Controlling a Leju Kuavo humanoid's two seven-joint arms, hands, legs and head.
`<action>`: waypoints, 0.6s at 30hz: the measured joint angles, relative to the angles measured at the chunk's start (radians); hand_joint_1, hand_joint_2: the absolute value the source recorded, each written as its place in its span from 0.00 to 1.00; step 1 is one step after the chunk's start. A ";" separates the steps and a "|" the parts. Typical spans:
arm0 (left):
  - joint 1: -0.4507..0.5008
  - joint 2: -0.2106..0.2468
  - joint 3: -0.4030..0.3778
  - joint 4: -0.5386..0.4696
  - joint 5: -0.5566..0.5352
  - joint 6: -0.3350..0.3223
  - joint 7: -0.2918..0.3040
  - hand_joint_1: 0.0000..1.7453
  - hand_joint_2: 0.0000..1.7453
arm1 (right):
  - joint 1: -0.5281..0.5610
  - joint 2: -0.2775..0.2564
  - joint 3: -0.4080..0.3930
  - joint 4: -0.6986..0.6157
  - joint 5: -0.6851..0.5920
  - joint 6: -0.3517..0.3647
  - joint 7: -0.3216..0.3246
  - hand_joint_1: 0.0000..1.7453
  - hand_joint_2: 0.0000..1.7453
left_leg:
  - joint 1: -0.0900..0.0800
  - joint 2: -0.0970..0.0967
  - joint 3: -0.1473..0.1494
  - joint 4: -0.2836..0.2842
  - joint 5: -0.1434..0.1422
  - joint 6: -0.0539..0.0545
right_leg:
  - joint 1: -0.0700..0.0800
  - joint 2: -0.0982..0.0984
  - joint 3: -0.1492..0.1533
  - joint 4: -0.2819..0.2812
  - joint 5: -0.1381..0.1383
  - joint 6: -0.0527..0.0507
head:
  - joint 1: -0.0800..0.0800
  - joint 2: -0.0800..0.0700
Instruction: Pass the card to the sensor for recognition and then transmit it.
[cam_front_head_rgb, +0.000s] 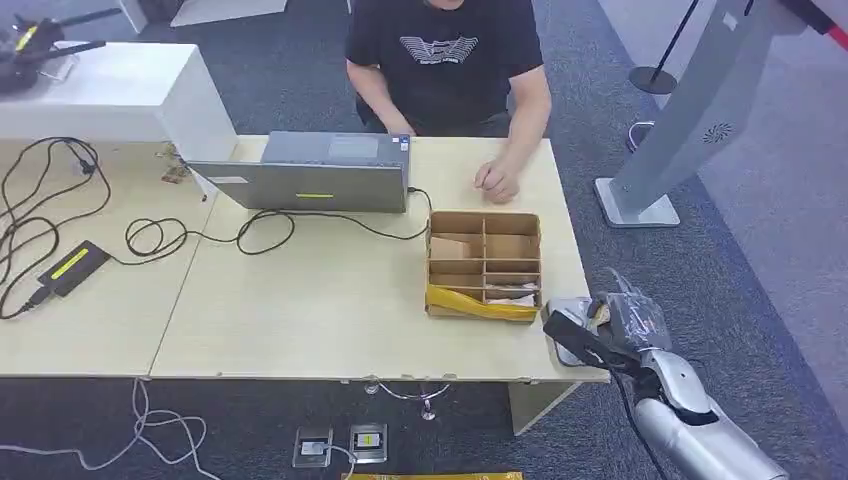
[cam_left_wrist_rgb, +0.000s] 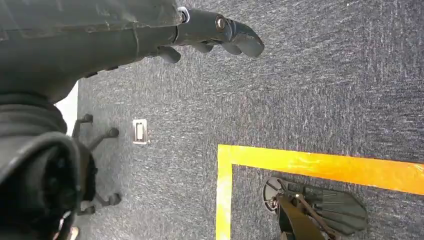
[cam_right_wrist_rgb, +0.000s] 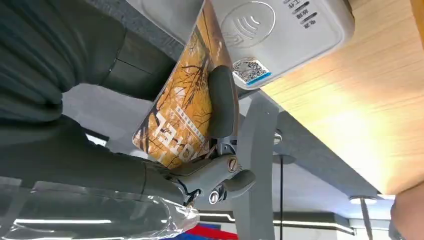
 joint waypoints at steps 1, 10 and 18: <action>0.000 0.000 0.000 0.000 -0.002 0.000 0.000 0.00 0.00 | 0.000 0.000 0.000 0.000 0.000 -0.001 0.000 1.00 1.00 | 0.000 0.000 0.000 0.000 0.000 0.000 | 0.000 0.000 0.000 0.000 0.000 0.000 | 0.000 0.000; 0.000 0.000 0.000 0.000 -0.002 0.000 0.000 0.00 0.00 | 0.003 0.000 0.000 0.000 -0.005 -0.005 0.000 1.00 1.00 | 0.000 0.000 0.000 0.000 0.000 0.000 | 0.000 0.000 0.000 0.000 0.000 0.000 | 0.000 0.000; 0.000 0.000 0.000 0.000 -0.001 -0.001 0.000 0.00 0.00 | 0.002 -0.006 -0.007 -0.019 0.036 -0.013 0.034 1.00 1.00 | 0.000 0.000 -0.001 0.000 0.000 0.000 | 0.000 0.000 0.000 0.000 0.001 0.000 | 0.000 0.000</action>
